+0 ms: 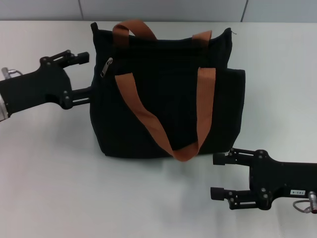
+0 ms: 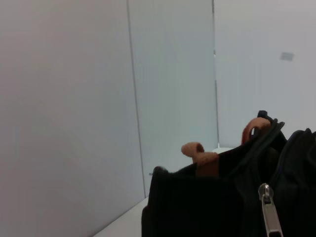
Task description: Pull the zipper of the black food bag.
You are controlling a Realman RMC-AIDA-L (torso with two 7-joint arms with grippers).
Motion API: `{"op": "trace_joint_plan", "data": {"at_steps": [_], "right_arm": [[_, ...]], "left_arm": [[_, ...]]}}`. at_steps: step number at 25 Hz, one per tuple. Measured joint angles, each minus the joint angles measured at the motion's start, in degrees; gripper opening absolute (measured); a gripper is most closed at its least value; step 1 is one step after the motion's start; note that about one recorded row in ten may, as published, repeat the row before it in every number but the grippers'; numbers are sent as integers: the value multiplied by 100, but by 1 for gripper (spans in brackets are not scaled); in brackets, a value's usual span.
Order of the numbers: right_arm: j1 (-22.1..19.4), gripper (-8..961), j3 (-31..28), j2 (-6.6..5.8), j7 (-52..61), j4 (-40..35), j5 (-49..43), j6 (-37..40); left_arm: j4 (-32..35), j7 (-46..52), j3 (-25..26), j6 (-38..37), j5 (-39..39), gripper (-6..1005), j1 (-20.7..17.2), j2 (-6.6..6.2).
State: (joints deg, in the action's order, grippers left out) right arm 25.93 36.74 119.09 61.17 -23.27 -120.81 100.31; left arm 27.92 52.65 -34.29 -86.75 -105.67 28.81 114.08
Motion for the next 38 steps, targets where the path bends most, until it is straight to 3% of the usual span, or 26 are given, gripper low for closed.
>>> {"op": "trace_joint_plan", "data": {"at_steps": [11,30,36,38], "right_arm": [[44,809,0,6,7,9,6,-49],[39,809,-15,24,88,43,49,1],[85,809,-19,5,554,6,698,866],[179,809,-18,-3,965,-29,955,1104]], "left_arm": [[45,-487,-73,176,21,806,90,53],[48,-840,-17,59,179,177,19,100],[105,-997,-17,-365,510,24,-174,109],[109,-1020,-17,-403,526,24,-191,127]]}}
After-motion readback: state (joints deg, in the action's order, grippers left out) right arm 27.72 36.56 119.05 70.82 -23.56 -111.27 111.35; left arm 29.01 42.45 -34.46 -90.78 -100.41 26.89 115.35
